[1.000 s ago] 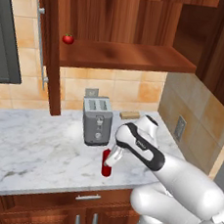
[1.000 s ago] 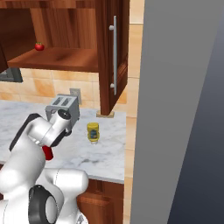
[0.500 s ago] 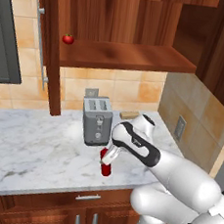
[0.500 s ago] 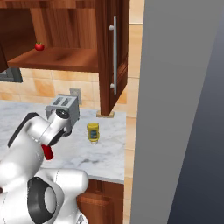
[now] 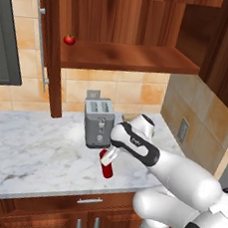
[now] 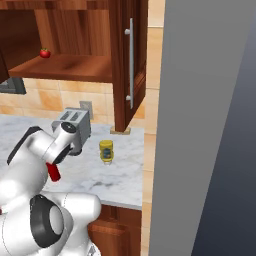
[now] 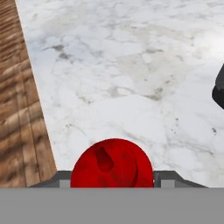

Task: Pick the mustard and ketchup from the counter and place them in the cabinet.

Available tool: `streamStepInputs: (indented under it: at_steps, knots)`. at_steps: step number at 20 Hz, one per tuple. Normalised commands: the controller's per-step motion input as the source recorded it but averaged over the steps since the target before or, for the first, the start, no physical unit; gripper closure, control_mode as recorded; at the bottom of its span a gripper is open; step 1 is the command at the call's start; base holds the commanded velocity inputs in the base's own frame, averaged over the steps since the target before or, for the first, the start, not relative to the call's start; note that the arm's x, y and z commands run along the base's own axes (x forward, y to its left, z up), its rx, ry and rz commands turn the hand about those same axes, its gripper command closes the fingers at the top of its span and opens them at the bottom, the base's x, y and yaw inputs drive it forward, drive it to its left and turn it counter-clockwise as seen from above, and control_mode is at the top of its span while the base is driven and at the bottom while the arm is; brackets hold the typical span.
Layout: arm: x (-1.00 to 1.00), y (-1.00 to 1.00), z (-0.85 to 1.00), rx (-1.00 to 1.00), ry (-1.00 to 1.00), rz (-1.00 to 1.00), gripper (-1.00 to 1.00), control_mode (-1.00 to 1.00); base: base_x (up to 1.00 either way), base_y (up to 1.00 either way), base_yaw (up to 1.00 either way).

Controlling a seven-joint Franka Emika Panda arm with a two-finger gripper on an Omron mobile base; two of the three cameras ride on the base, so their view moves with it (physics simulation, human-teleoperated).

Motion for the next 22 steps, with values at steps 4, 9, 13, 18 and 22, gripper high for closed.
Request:
streamStepInputs:
  at_steps: [4,9,13,18,22]
  knots:
    - [-0.05,0.0,0.44,0.02,-0.04,-0.02,1.0,-1.0,0.0,0.0,0.0]
    - [-0.19,-0.01,0.76,0.01,-0.13,-0.06,1.0,-1.0,0.0,0.0,0.0]
    - [-0.11,-0.04,0.86,0.0,-0.22,-0.16,1.0,-1.0,0.0,0.0,0.0]
    - [-0.08,-0.02,0.79,0.0,-0.22,-0.23,1.0,-1.0,0.0,0.0,0.0]
    - [-0.02,-0.01,0.79,0.0,-0.18,-0.29,1.0,-1.0,0.0,0.0,0.0]
